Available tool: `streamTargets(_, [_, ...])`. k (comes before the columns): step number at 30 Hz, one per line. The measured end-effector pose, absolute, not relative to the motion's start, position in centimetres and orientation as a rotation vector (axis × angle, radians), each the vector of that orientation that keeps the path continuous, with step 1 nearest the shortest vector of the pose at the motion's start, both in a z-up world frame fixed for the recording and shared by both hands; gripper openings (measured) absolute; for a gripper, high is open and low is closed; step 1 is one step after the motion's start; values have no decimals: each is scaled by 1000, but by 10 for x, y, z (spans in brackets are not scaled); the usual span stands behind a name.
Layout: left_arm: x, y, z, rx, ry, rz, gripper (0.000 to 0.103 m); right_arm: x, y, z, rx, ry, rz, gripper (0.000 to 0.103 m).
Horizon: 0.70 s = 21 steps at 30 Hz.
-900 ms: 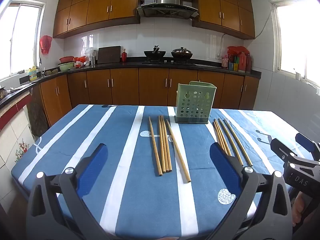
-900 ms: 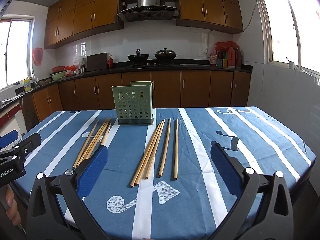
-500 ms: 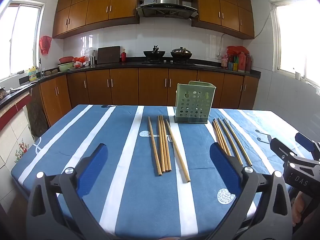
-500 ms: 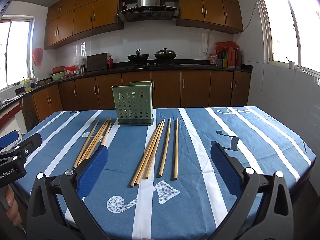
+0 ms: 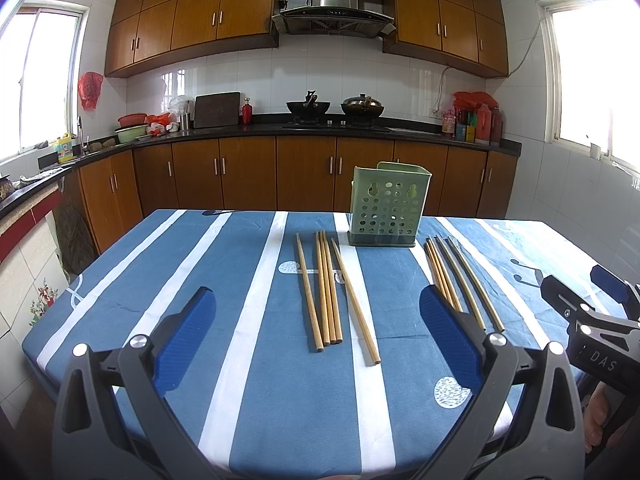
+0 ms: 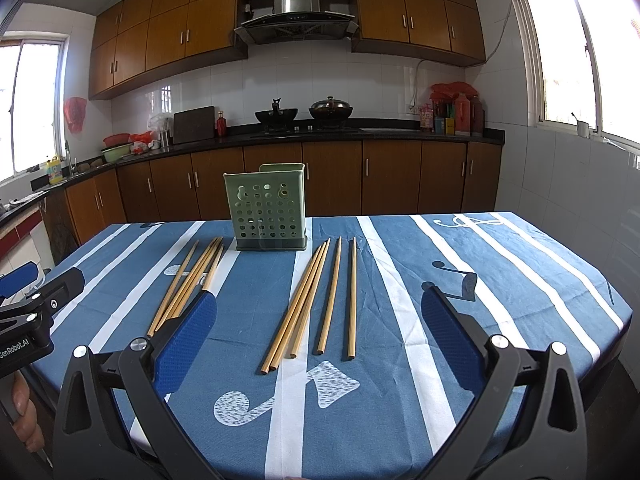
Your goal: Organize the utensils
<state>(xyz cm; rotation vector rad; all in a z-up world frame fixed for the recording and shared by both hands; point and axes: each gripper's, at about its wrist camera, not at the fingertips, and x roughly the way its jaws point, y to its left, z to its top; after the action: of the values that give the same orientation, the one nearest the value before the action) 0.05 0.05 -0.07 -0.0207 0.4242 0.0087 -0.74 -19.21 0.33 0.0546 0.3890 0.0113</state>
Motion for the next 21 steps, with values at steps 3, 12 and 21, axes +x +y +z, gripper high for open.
streamTargets(3, [0,0,-1,-19,423,8,99,-7,-192,3,55,389,11,101])
streamTargets(12, [1,2,-1,-17,420,3,99,-7,-193,3,56,389,12,101])
streamTargets(21, [0,2,-1,-17,422,5,99,-7,-193,3,58,389,12,101])
